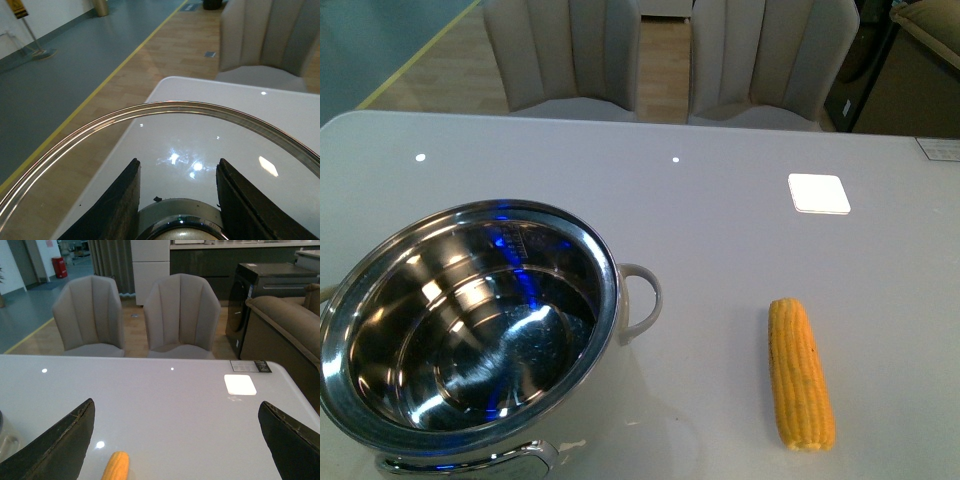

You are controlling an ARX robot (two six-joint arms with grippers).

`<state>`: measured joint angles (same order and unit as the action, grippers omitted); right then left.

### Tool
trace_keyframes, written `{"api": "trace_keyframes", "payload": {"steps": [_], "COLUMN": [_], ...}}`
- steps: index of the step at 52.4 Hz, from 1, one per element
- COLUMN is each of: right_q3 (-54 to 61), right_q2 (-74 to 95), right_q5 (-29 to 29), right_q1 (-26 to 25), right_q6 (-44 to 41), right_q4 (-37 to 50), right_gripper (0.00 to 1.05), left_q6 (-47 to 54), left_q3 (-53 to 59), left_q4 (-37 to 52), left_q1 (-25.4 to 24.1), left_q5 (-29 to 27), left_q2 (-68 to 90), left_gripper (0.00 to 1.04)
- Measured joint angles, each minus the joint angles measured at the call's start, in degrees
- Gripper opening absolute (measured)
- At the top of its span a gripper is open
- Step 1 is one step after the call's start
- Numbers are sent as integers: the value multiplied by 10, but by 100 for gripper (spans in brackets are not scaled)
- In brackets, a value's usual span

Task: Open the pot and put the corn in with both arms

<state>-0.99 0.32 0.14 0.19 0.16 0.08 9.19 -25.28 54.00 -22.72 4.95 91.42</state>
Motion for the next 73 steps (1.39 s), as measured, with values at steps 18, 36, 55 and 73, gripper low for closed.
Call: {"api": "trace_keyframes", "payload": {"steps": [18,36,55,73], "right_q3": [0,0,0,0], "right_q2": [0,0,0,0], "right_q5": [0,0,0,0], "right_q1": [0,0,0,0], "right_q6": [0,0,0,0], "right_q4": [0,0,0,0], "right_gripper": [96,96,96,96], "left_q6": [5,24,30,27], "left_q3": [-4,-78,-175,-266], "left_q4": [72,147,158,151], "left_q1": [-90,-102,-83,-63], "left_q5": [18,35,41,41], "left_q2": [133,314,452,544], "left_gripper": [41,41,41,41]}}
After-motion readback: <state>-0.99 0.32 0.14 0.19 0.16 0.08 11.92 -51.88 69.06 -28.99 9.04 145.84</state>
